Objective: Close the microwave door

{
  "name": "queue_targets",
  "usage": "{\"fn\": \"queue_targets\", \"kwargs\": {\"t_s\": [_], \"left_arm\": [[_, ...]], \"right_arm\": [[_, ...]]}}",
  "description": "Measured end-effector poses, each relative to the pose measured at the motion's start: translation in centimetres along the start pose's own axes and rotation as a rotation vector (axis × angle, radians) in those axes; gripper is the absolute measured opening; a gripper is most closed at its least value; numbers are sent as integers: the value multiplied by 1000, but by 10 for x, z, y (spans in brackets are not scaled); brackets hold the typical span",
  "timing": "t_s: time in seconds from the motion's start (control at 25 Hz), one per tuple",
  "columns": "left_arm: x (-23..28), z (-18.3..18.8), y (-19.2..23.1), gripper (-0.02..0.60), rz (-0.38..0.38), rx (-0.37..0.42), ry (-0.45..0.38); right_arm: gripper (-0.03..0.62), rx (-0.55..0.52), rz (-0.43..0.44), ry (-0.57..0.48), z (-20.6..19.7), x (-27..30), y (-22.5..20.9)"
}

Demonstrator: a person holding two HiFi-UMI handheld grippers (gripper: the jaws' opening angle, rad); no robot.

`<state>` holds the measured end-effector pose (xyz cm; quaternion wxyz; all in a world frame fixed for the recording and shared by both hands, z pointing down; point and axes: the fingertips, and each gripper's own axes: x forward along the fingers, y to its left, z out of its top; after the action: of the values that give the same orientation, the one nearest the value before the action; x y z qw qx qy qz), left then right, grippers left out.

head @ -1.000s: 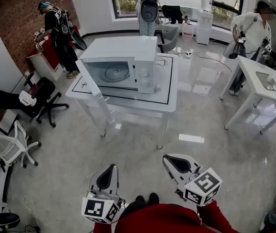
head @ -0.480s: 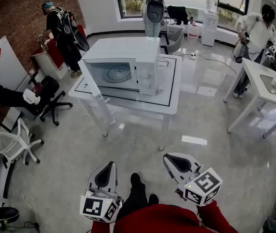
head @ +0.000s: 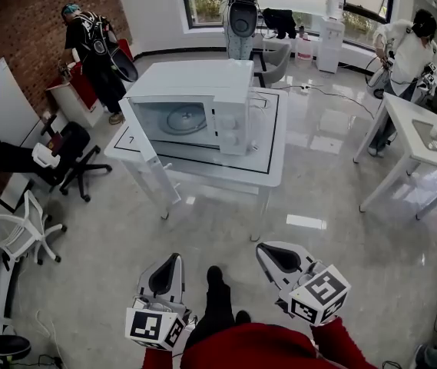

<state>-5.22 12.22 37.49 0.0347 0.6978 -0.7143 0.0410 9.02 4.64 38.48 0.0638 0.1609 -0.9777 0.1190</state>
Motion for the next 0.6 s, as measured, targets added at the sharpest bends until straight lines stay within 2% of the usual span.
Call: {"fn": "queue_targets", "kwargs": {"t_s": [0.6], "left_arm": [[48, -5, 53, 11, -1, -22, 15]], "right_arm": [[12, 3, -22, 40, 7, 58, -26]]}}
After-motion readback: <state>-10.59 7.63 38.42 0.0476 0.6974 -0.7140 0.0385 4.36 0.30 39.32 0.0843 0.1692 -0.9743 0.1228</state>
